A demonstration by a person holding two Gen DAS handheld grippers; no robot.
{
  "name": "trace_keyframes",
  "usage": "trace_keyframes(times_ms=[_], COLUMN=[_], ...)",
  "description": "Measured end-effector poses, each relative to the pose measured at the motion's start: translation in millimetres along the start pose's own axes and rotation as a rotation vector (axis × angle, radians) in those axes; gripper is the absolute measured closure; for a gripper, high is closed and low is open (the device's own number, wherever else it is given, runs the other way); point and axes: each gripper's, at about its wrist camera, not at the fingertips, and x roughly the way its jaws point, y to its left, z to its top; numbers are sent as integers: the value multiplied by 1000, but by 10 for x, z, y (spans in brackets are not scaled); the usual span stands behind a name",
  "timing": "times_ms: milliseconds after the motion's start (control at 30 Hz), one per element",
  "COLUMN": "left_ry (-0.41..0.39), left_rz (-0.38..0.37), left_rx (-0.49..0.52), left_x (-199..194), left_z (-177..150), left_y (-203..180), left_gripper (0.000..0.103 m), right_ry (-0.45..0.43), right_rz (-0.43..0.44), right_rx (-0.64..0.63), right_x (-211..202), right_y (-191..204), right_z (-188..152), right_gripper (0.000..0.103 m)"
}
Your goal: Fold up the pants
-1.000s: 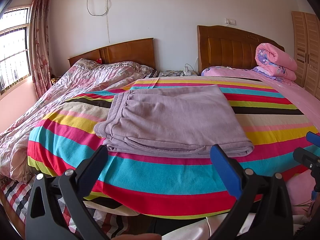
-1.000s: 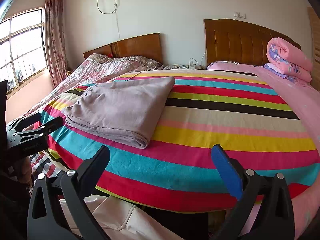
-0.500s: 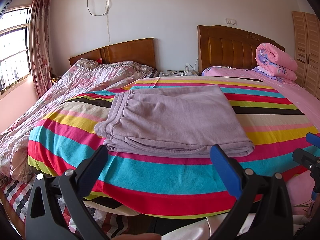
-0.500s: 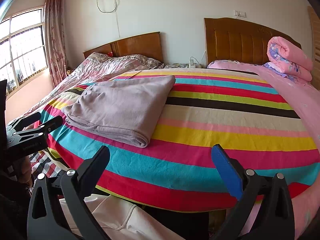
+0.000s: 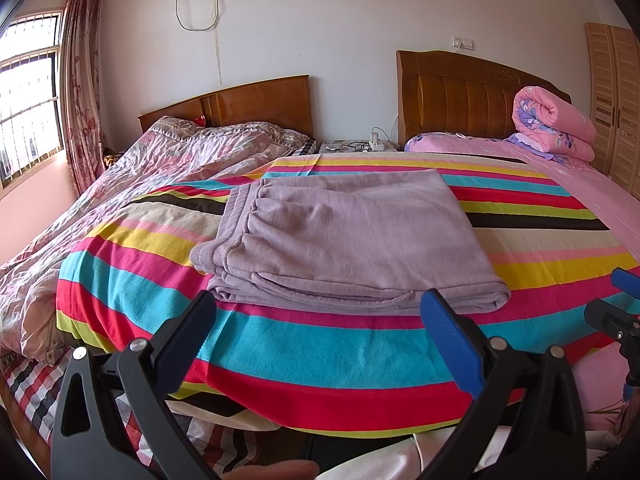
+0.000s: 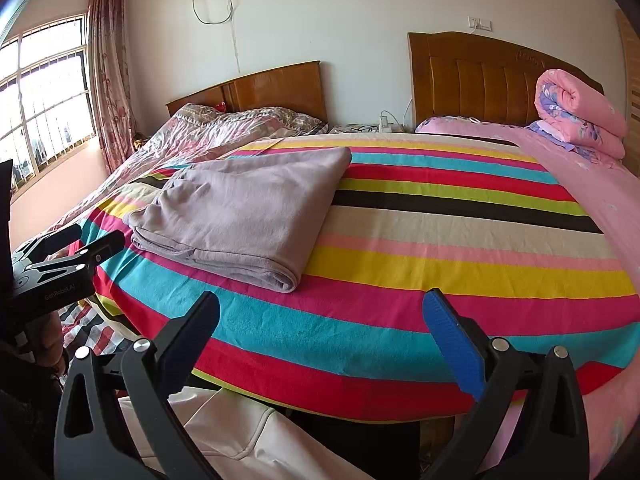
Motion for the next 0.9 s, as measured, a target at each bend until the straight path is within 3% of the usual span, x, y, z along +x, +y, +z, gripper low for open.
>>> trace_keyframes(times_ms=[900], left_ry=[6], left_rz=[-1], left_rx=[-6], left_x=[-2], left_z=[-31], left_y=[40], left_gripper=[1], right_ry=[6], right_rz=[1], right_rx=[3], right_x=[-5], right_y=[23], right_z=[-36], right_gripper=[5])
